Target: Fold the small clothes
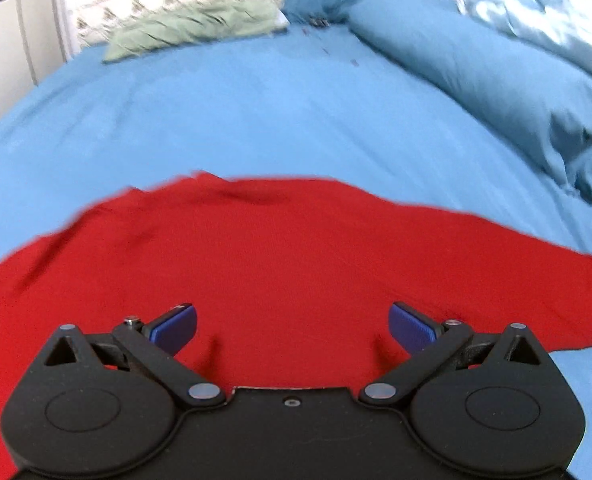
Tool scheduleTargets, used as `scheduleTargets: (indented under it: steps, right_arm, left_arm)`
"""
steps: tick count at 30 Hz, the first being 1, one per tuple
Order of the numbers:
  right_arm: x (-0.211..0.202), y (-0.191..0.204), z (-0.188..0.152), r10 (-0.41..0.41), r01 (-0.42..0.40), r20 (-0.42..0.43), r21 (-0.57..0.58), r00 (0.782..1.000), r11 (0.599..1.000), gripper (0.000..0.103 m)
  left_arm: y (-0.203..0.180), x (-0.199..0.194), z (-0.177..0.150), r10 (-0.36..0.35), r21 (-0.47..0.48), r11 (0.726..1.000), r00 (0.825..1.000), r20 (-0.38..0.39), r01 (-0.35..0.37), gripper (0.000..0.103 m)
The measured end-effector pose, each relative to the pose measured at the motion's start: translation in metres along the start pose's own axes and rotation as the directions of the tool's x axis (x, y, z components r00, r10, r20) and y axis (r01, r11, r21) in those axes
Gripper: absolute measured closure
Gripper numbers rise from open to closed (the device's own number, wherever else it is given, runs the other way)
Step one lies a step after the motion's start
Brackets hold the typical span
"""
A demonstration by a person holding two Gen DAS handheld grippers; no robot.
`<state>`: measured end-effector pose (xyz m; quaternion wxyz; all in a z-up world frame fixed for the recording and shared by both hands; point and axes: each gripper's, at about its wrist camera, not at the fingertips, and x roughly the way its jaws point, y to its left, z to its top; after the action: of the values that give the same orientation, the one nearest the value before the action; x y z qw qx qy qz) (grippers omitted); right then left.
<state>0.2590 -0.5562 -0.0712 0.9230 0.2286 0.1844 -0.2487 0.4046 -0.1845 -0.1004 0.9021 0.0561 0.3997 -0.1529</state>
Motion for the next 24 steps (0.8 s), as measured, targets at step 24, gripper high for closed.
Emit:
scheduleTargets:
  steps: [24]
  right_arm:
    - [0.008,0.371,-0.256,0.468,-0.645,-0.486,-0.303,0.738,0.702,0.058]
  left_arm:
    - [0.215,-0.096,-0.082,0.137,-0.176,0.977,0.989,0.06,-0.124,0.0]
